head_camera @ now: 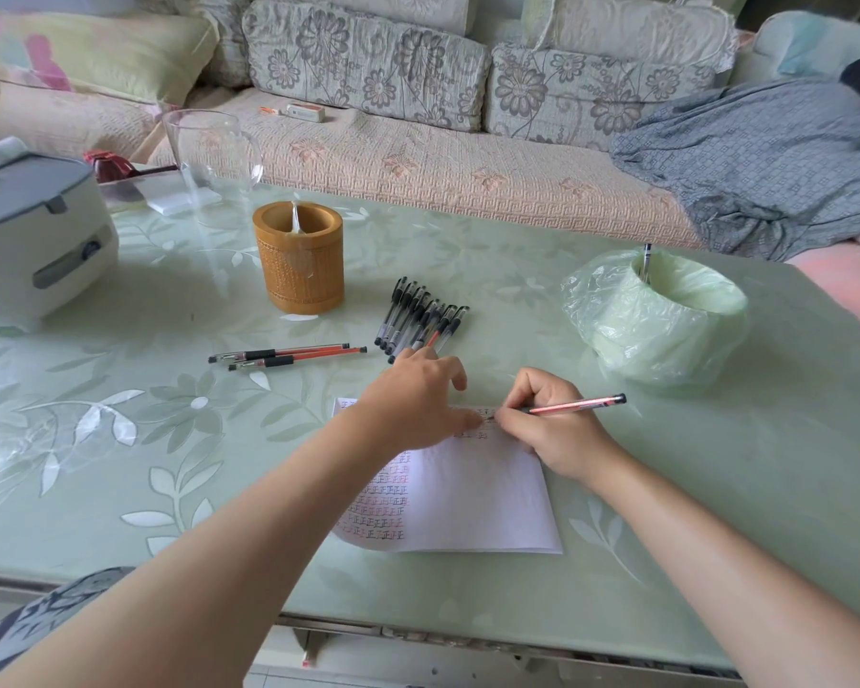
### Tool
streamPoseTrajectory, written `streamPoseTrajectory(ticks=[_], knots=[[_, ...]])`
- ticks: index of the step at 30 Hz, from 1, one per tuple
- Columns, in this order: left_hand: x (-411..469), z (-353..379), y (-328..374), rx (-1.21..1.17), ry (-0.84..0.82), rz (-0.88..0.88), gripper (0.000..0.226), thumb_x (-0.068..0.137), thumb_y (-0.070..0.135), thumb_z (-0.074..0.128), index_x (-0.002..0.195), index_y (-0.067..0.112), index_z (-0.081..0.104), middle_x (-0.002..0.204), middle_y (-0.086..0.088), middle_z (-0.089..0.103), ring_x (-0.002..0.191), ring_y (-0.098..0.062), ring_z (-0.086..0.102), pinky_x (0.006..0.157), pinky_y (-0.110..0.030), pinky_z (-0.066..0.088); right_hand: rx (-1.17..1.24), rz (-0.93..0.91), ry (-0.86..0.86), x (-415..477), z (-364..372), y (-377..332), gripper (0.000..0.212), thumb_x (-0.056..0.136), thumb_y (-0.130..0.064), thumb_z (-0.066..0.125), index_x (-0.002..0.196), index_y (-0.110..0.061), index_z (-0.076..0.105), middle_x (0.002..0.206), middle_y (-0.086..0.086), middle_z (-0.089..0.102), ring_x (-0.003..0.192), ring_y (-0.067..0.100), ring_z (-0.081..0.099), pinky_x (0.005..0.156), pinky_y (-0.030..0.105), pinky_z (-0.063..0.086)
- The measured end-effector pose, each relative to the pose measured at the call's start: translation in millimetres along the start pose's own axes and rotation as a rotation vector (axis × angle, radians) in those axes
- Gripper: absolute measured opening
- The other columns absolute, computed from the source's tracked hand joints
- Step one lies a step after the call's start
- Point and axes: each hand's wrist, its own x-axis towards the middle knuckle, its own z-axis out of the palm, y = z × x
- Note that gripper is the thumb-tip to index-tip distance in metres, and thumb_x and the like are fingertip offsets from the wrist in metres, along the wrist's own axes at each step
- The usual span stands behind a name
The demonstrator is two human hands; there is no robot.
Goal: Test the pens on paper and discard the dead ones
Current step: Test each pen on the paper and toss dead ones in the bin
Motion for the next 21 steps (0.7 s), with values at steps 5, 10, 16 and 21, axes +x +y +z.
streamPoseTrajectory(ticks=[5, 10, 16, 21], knots=[[-5.6, -24.7, -4.1, -0.052, -0.056, 0.030, 0.029, 0.090, 0.032, 0.065, 0.117, 0.024, 0.059, 0.103, 0.005, 0.060, 0.089, -0.012, 0.055, 0.076, -0.022, 0.040, 0.048, 0.026, 0.036, -1.0, 2.7, -8.7, 0.024, 0.085, 0.011, 0.064, 0.081, -0.012, 0.069, 0.054, -0.012, 0.061, 0.044, 0.003, 0.048, 0.044, 0.015, 0.036], [-13.3, -46.0, -13.7, -0.028, 0.007, 0.013, 0.017, 0.092, 0.023, 0.061, 0.108, 0.025, 0.062, 0.092, 0.009, 0.061, 0.073, -0.001, 0.053, 0.062, -0.012, 0.038, 0.122, 0.032, -0.003, -4.3, 1.3, -12.8, 0.035, 0.098, 0.004, 0.047, 0.111, -0.020, 0.069, 0.084, 0.005, 0.072, 0.047, 0.014, 0.055, 0.039, 0.019, 0.034], [-28.2, -50.3, -18.0, 0.111, -0.126, 0.000, 0.024, 0.086, 0.038, 0.069, 0.107, 0.028, 0.063, 0.100, 0.009, 0.059, 0.084, -0.006, 0.055, 0.070, -0.019, 0.043, 0.349, 0.097, -0.004, -1.1, -6.1, -25.0, 0.050, 0.095, 0.009, 0.029, 0.123, -0.011, 0.065, 0.106, 0.012, 0.071, 0.075, 0.034, 0.071, 0.045, 0.028, 0.045], [-28.1, -43.3, -13.5, 0.204, -0.171, -0.003, 0.024, 0.083, 0.041, 0.072, 0.100, 0.026, 0.065, 0.100, 0.010, 0.061, 0.091, -0.011, 0.057, 0.081, -0.027, 0.049, 0.236, 0.043, 0.002, -3.6, -5.8, -28.9, 0.032, 0.097, 0.007, 0.036, 0.103, -0.015, 0.059, 0.096, 0.009, 0.063, 0.053, 0.022, 0.059, 0.041, 0.025, 0.039]])
